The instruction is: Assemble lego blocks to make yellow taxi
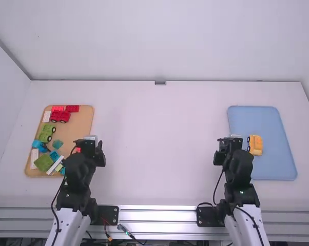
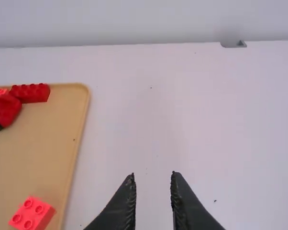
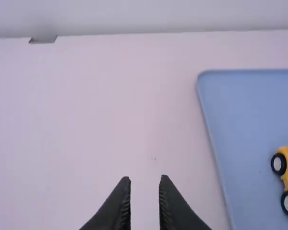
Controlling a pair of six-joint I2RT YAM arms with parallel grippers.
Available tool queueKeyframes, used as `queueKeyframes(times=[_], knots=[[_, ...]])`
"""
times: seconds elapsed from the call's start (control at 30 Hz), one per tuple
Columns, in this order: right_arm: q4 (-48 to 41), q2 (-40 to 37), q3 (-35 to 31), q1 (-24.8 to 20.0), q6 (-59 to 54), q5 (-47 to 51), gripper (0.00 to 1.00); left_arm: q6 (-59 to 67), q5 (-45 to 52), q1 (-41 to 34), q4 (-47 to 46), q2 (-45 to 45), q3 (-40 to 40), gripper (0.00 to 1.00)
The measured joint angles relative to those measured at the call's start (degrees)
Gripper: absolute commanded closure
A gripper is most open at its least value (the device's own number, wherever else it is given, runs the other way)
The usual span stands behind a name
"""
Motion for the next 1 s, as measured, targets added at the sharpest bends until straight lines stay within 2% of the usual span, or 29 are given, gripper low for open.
queueKeyframes(times=[0.17,0.3,1.0], knots=[[0.0,-5.9,-5.8,0.0,-0.1,-0.1,0.99,0.0,0.0,0.0,0.0,-5.4,-5.6,0.98],[0.3,-9.9,-9.3,0.0,0.0,0.0,1.0,0.0,0.0,0.0,0.3,-9.0,-6.7,1.0],[0.4,-26.1,-9.3,0.0,-0.2,-0.2,1.0,0.0,0.0,0.0,0.4,-22.0,-6.7,1.0]])
